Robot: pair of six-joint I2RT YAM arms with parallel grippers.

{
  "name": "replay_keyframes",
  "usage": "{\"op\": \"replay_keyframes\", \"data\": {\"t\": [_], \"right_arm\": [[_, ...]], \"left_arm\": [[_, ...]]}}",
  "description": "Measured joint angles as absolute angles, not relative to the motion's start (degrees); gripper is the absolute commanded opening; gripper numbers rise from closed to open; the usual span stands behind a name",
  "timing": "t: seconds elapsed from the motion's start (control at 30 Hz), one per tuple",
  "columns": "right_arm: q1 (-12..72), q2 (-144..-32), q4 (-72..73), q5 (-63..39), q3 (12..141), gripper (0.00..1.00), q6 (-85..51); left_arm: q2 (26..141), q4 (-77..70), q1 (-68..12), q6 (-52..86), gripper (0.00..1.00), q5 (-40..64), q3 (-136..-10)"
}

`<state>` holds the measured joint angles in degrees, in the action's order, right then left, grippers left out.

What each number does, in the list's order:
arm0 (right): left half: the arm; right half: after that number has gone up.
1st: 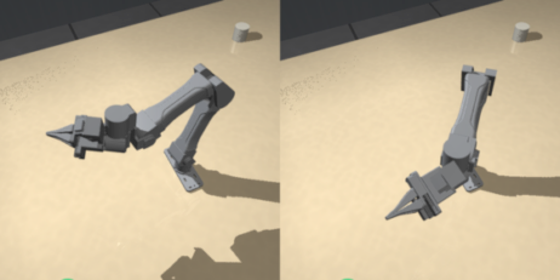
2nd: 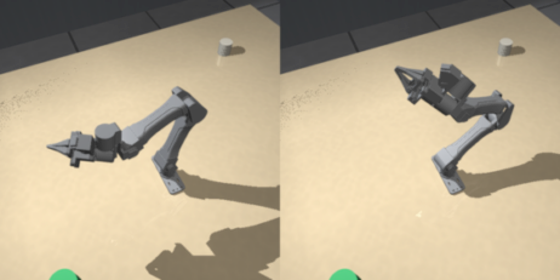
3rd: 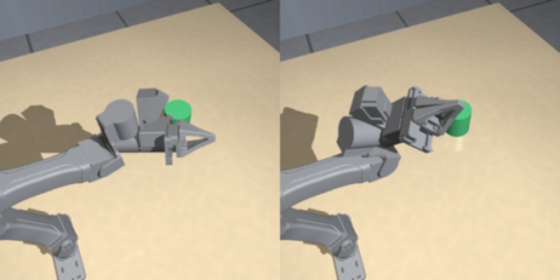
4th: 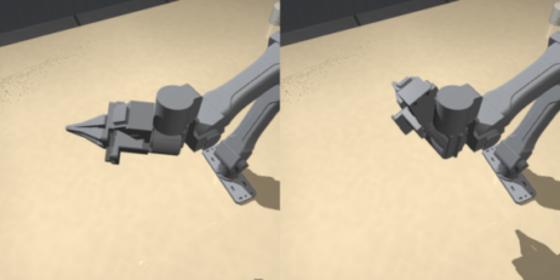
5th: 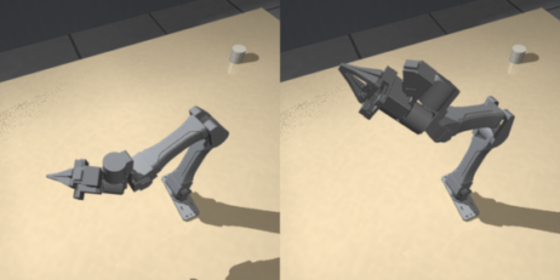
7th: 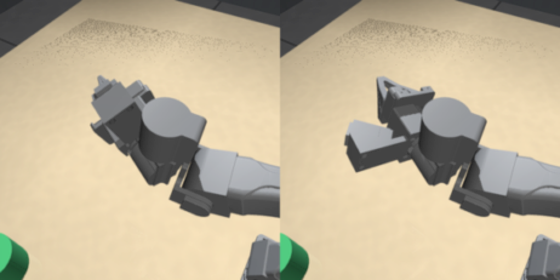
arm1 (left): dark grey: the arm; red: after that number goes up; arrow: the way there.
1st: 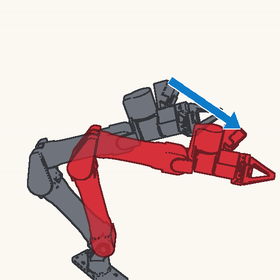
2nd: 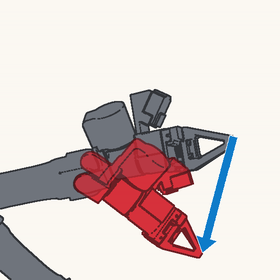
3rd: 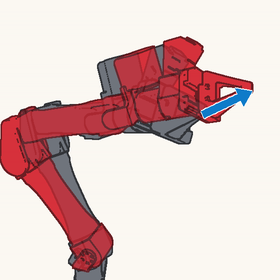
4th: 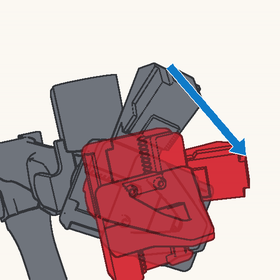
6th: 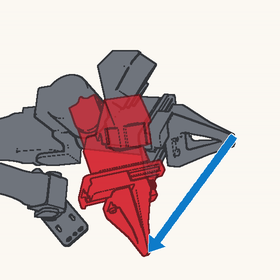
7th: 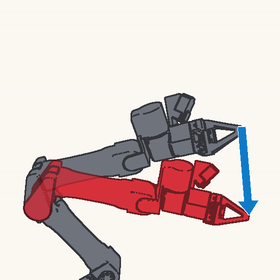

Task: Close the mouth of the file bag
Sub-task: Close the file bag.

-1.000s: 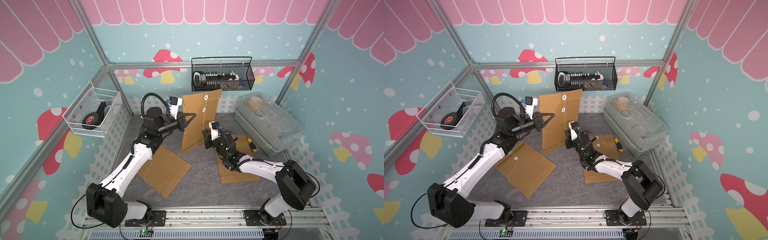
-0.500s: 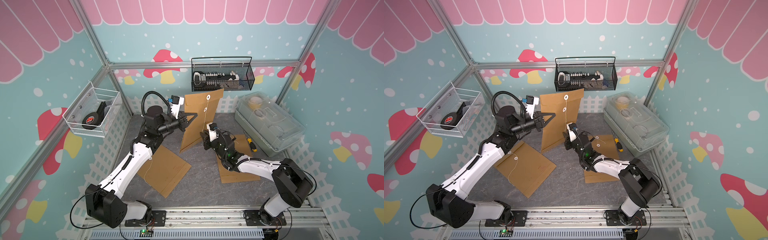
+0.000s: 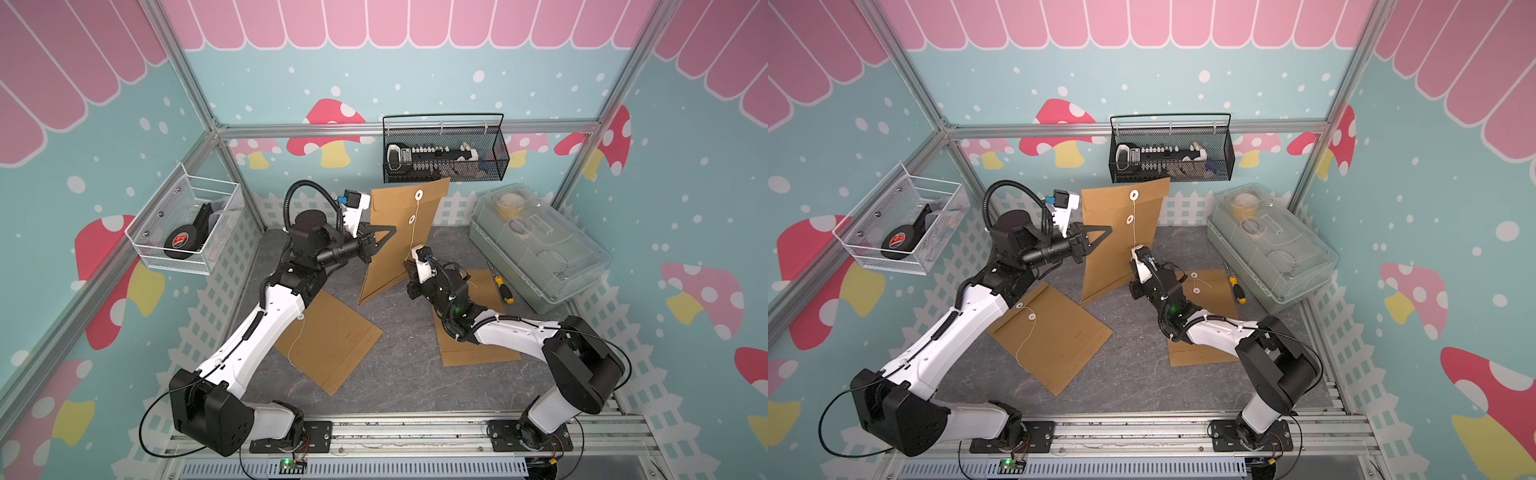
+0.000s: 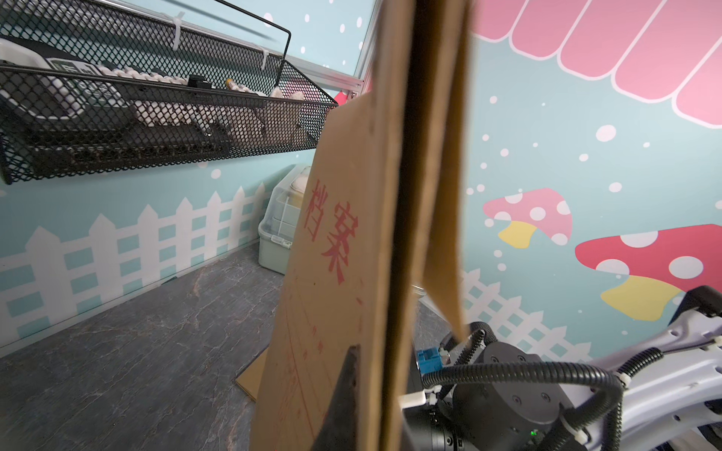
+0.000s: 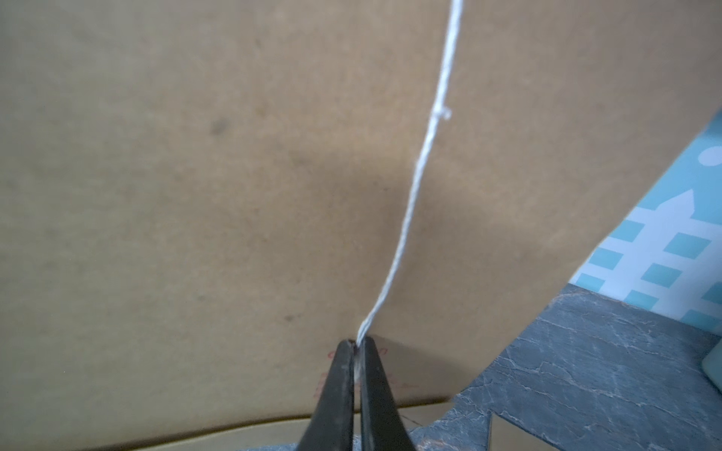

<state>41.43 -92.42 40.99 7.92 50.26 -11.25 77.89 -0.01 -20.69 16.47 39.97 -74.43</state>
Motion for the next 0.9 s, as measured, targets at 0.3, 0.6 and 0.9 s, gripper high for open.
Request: {"op": "replay_keyframes", "data": {"t": [0.3,0.6,0.9], "right_arm": [[41.41,-92.36,41.43,8.34,49.71,0.21,-10.87],[41.41,-92.16,41.43,9.58,49.74,0.23,-10.74],[41.41,-92.18,41.41,10.96,50.83,0.04,-9.45]], "left_arm": [[77.89,0.86,-20.71,16.23,0.0,39.81,-74.43],[77.87,0.91,-20.71,16.23,0.0,39.9,-74.43],[77.28,1.06,-20.82,16.21,0.0,40.18,-74.43]]}}
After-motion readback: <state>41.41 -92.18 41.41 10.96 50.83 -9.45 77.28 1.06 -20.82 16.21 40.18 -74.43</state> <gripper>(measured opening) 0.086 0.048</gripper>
